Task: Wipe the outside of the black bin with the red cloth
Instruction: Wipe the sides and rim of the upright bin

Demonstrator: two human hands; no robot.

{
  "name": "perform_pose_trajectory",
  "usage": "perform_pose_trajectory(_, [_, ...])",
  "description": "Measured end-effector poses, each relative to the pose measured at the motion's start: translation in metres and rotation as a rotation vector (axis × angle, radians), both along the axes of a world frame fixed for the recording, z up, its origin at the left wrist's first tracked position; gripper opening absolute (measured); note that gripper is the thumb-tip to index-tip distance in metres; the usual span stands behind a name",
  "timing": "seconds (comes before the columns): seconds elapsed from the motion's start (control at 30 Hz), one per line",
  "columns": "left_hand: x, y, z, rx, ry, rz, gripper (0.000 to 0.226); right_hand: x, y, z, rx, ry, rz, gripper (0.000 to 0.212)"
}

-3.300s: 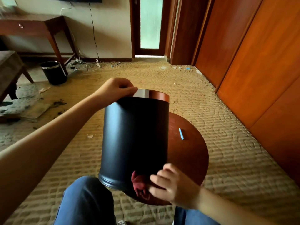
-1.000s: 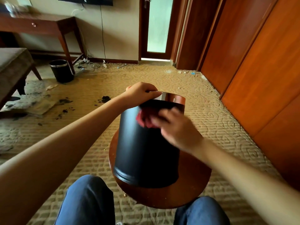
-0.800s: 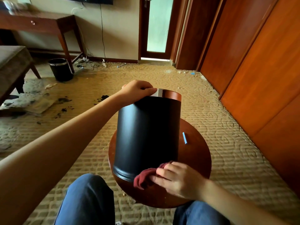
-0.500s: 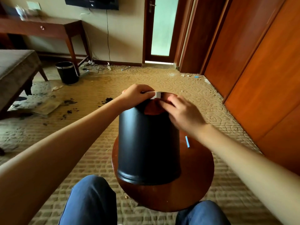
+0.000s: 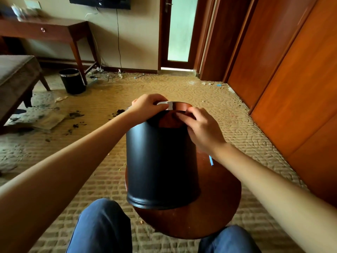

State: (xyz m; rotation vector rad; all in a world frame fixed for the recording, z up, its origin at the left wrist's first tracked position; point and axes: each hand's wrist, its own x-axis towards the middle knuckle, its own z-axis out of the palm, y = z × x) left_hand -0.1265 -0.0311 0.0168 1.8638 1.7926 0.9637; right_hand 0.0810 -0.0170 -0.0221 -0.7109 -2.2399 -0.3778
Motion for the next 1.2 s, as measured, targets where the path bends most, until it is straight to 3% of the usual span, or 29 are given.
perform_pose_trajectory(0.13, [-0.016,0.001,0.001,0.001,-0.038,0.001,0.012,-0.005,-0.043,-0.045,-0.014,-0.08,0.098,0.04])
perform_pose_trajectory(0.27, [-0.02,0.007,0.004,-0.025,0.049,0.043,0.028,0.03,-0.103,-0.108,-0.023,-0.261,0.341,0.03])
perform_pose_trajectory(0.4, [-0.012,0.002,0.006,-0.048,0.01,0.029,0.043,0.022,-0.048,-0.06,0.143,-0.313,0.259,0.032])
perform_pose_trajectory(0.47, [-0.01,0.001,0.004,-0.05,0.009,0.004,0.042,0.006,-0.011,-0.021,0.205,-0.235,0.145,0.034])
perform_pose_trajectory(0.57, [-0.012,-0.001,0.006,-0.042,0.014,-0.057,0.024,-0.016,0.009,0.008,0.106,-0.009,0.027,0.035])
perform_pose_trajectory(0.63, [-0.016,-0.003,0.011,-0.065,-0.003,-0.094,0.016,-0.021,-0.012,-0.017,0.052,0.032,0.038,0.037])
perform_pose_trajectory(0.77, [-0.021,-0.001,0.02,-0.141,0.085,-0.063,0.025,0.02,-0.098,-0.114,-0.064,-0.195,0.319,0.029])
perform_pose_trajectory(0.83, [-0.017,-0.001,0.023,-0.183,0.128,-0.038,0.035,0.038,-0.11,-0.128,-0.07,-0.294,0.426,0.027])
perform_pose_trajectory(0.93, [-0.003,-0.001,0.022,-0.2,0.14,0.003,0.04,0.033,-0.071,-0.09,0.096,-0.385,0.456,0.029])
perform_pose_trajectory(1.0, [0.005,-0.002,0.017,-0.155,0.13,0.07,0.043,0.018,-0.031,-0.049,0.16,-0.273,0.33,0.031])
perform_pose_trajectory(1.1, [0.018,-0.003,0.015,-0.105,0.166,0.148,0.053,0.007,0.004,-0.002,0.065,-0.039,0.119,0.035])
perform_pose_trajectory(1.2, [0.029,-0.009,0.018,-0.069,0.16,0.179,0.053,0.017,0.005,0.0,0.041,-0.1,0.121,0.037])
